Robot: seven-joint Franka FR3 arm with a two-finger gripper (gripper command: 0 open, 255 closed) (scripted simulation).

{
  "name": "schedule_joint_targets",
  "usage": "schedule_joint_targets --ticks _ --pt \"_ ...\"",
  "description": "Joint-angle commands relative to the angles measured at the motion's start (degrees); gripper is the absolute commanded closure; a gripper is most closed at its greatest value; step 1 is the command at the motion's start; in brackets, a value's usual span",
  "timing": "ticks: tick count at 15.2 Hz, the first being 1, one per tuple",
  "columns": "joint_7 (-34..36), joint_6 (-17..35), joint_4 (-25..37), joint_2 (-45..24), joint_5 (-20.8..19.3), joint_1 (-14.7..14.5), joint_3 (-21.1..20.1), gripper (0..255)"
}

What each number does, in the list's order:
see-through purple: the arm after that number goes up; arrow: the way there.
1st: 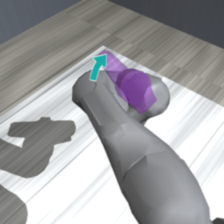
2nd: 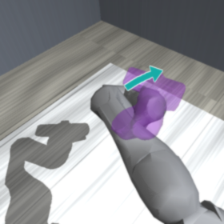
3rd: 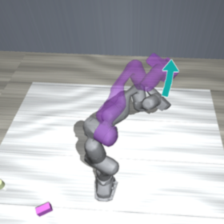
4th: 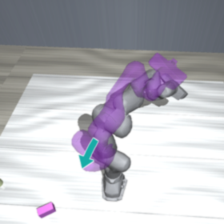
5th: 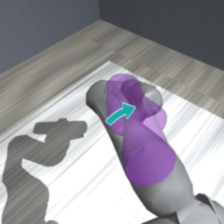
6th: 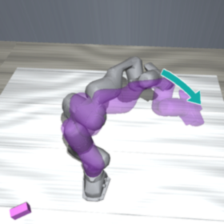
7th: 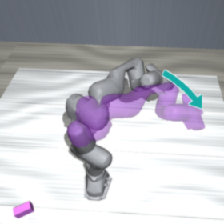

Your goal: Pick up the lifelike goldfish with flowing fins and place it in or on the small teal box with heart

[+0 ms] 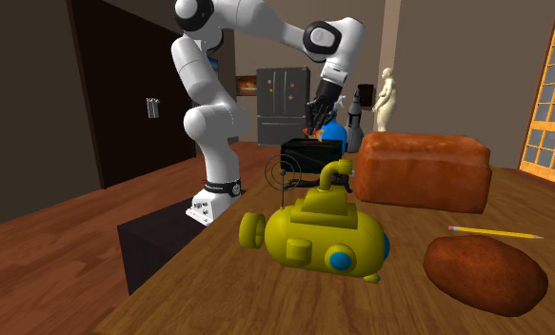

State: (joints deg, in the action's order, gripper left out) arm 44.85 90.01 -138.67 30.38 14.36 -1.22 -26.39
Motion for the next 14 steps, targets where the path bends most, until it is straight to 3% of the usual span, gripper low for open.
schedule_joint_targets --ticks 1,8,9,14 --pt "-0.06 0.84 -0.63 -0.19 0.04 0.01 -0.14 255" --pt "-0.06 0.83 -0.62 -0.19 0.04 0.02 -0.14 255" --pt "-0.06 0.83 -0.62 -0.19 0.04 0.02 -0.14 0" --pt "-0.06 0.83 -0.62 -0.19 0.04 0.02 -0.14 0"
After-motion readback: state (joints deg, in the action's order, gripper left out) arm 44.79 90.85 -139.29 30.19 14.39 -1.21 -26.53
